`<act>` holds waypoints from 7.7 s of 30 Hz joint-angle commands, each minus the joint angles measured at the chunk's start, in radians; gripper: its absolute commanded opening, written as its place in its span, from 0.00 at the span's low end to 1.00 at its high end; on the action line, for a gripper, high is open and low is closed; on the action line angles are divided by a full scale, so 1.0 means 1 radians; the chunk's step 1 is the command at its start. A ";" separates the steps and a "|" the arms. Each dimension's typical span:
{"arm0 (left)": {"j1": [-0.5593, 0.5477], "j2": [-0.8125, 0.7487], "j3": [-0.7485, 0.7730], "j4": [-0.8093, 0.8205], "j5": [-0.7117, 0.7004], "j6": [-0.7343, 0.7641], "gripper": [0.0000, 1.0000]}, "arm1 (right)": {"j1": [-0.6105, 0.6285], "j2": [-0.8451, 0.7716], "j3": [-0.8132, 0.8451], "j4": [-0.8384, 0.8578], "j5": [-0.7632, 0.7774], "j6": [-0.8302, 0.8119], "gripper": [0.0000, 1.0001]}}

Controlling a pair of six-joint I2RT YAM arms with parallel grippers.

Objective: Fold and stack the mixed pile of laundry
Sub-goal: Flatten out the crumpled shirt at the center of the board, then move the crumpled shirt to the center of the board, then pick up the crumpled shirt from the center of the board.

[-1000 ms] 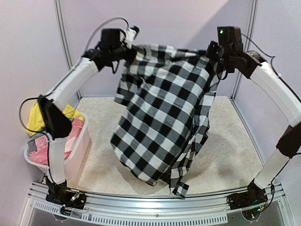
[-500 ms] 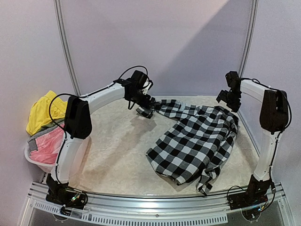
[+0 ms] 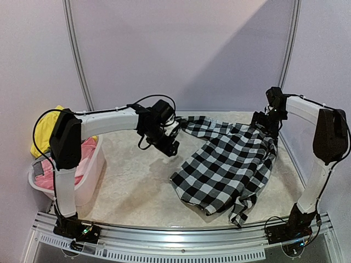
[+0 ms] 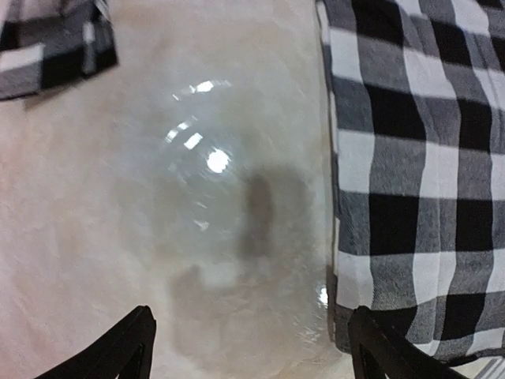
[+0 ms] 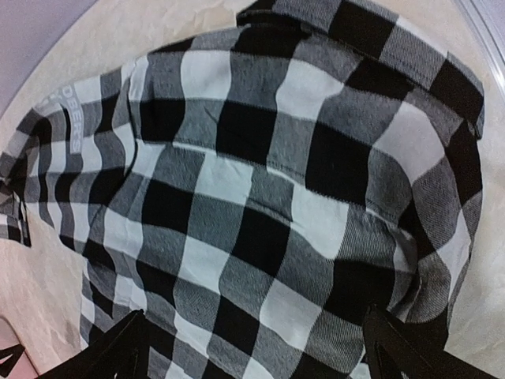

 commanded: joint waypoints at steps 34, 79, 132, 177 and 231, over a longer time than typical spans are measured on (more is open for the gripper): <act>0.043 0.069 0.027 -0.166 -0.002 -0.041 0.00 | 0.005 -0.351 -0.302 -0.108 -0.091 -0.033 0.94; 0.034 -0.453 -0.331 -0.145 -0.181 -0.132 0.85 | 0.283 -0.250 -0.369 0.024 -0.323 -0.125 0.95; -0.214 -0.452 -0.686 0.225 -0.180 -0.313 0.77 | 0.968 -0.603 -0.807 0.333 -0.126 -0.232 0.92; -0.194 -0.576 -0.812 0.217 -0.196 -0.428 0.68 | 0.931 -0.153 -0.632 0.560 -0.368 0.017 0.47; -0.375 -0.212 -0.603 -0.029 -0.245 0.001 0.51 | 0.825 -0.985 -0.645 -0.430 -0.145 0.282 0.00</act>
